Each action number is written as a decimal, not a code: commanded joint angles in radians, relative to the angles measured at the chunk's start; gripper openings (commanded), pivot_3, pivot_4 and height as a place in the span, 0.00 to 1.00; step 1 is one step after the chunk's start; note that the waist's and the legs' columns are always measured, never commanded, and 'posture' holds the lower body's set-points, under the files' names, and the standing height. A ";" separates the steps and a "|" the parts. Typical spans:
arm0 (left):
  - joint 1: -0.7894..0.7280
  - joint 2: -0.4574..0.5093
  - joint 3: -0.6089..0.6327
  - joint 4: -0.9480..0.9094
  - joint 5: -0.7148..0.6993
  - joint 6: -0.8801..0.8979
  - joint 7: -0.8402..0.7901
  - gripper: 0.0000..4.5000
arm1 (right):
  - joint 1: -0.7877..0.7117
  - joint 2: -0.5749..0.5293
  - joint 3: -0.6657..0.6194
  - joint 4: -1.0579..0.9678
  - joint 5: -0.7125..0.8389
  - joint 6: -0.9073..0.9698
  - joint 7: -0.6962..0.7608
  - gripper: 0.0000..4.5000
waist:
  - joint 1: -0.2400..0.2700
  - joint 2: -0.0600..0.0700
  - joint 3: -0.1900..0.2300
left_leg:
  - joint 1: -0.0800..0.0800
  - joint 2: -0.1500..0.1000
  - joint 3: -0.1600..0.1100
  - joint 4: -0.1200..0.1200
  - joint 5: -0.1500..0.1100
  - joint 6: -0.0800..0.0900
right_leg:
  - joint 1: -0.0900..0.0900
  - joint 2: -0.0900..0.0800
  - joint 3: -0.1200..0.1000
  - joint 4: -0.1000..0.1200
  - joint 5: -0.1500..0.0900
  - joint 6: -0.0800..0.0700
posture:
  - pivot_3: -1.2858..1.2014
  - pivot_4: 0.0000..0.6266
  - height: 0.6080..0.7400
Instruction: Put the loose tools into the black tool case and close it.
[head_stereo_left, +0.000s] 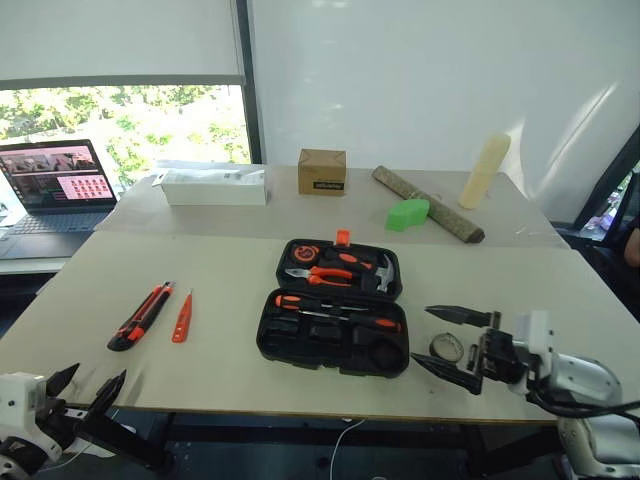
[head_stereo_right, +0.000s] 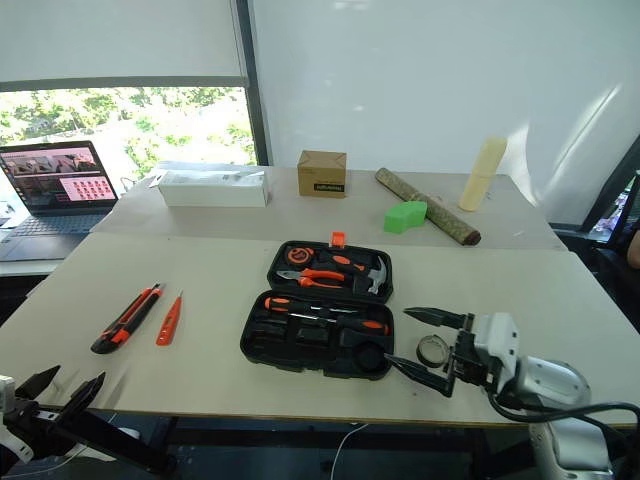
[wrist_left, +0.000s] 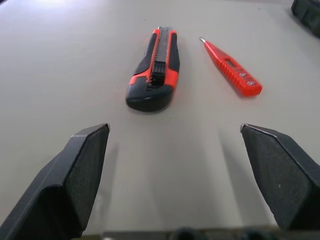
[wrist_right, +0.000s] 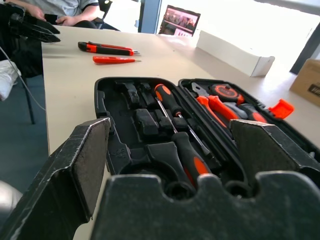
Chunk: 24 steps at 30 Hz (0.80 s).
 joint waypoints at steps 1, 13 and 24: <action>-0.122 0.084 -0.062 -0.118 -0.062 0.220 0.107 1.00 | -0.030 -0.019 -0.013 -0.044 0.045 -0.004 -0.013 0.99 | 0.003 -0.001 0.000 | 0.000 0.001 0.000 0.000 0.001 -0.002 | 0.000 0.001 0.000 0.000 0.001 0.000 | 0.52 0.24 1.00; -0.581 0.065 -0.260 -0.006 0.019 0.808 0.532 1.00 | -0.099 -0.027 0.061 -0.091 0.060 0.039 -0.050 0.99 | -0.006 -0.001 0.000 | 0.010 -0.002 -0.001 -0.015 0.009 -0.012 | 0.005 0.006 0.002 -0.001 0.006 -0.004 | 0.52 0.24 1.00; -0.671 0.036 -0.347 0.071 0.055 0.905 0.486 0.49 | -0.104 -0.031 0.068 -0.103 0.058 0.044 -0.078 1.00 | 0.005 -0.001 0.000 | 0.010 -0.003 -0.001 -0.015 0.006 -0.007 | 0.007 0.002 0.002 -0.002 0.005 -0.002 | 0.52 0.24 1.00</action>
